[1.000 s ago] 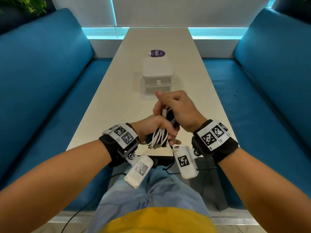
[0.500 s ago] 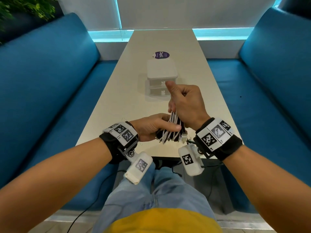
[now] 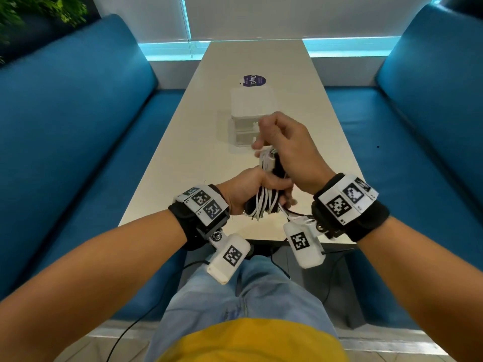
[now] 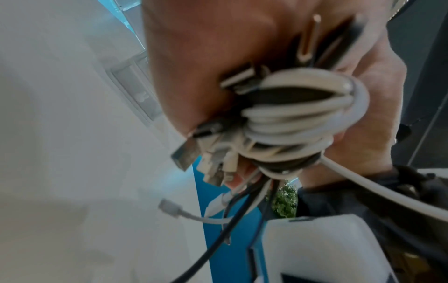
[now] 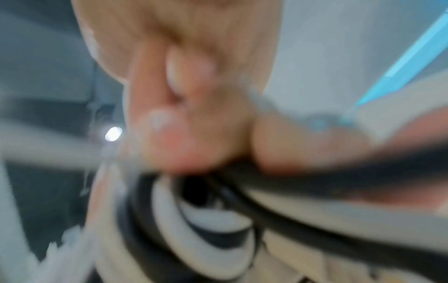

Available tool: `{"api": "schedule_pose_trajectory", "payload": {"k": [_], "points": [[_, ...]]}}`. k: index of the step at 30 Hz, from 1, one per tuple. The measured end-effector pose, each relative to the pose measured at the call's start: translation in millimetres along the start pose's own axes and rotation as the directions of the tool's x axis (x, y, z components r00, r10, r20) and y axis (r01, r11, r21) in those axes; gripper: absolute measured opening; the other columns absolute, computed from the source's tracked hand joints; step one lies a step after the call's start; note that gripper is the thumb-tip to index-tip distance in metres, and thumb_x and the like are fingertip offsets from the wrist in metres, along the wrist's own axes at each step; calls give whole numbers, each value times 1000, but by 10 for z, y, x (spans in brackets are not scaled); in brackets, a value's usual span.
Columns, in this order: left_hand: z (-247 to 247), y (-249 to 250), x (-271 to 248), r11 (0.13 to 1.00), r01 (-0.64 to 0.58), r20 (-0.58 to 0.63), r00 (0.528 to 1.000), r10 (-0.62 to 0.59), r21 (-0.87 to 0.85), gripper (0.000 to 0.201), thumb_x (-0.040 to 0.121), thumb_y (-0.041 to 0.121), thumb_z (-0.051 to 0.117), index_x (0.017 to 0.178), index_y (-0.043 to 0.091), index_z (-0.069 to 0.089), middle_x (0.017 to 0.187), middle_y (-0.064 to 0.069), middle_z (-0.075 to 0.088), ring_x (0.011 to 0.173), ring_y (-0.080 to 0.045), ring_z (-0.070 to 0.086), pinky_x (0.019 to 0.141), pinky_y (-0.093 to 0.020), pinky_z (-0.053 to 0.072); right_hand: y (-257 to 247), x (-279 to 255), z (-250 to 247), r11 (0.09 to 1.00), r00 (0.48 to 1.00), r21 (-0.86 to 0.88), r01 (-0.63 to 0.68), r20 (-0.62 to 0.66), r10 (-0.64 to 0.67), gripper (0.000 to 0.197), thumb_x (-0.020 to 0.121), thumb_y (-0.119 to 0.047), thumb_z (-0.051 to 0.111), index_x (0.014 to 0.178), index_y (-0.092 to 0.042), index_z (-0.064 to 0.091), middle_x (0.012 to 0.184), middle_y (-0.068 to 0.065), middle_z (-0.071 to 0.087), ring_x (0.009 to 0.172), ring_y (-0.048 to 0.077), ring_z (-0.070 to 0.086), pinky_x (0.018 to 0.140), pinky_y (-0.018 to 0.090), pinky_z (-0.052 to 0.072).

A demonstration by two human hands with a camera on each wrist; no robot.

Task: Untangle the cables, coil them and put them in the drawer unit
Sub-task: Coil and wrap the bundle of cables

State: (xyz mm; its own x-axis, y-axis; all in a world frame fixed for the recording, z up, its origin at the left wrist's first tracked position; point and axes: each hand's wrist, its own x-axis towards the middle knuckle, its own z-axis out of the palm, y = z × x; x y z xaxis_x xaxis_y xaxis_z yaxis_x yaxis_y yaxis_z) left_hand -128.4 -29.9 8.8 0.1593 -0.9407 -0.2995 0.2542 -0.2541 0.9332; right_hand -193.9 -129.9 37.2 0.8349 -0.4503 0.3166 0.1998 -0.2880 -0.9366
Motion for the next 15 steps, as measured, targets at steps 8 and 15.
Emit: {"api": "schedule_pose_trajectory", "payload": {"k": [8, 15], "points": [[-236, 169, -33, 995, -83, -218, 973, 71, -46, 32, 99, 21, 43, 75, 4, 56, 69, -5, 60, 55, -12, 56, 48, -21, 46, 362, -182, 4, 969, 913, -25, -247, 329, 242, 44, 79, -22, 75, 111, -10, 46, 98, 4, 56, 87, 13, 58, 78, 33, 51], [-309, 177, -75, 952, -154, -230, 969, 92, -266, 31, 91, 27, 53, 65, 14, 65, 73, -3, 65, 77, -20, 65, 80, -36, 52, 426, -182, -34, 949, 846, -151, -276, 430, 314, 56, 77, -16, 79, 124, -17, 50, 95, 6, 69, 81, 24, 69, 63, 34, 56]]}}
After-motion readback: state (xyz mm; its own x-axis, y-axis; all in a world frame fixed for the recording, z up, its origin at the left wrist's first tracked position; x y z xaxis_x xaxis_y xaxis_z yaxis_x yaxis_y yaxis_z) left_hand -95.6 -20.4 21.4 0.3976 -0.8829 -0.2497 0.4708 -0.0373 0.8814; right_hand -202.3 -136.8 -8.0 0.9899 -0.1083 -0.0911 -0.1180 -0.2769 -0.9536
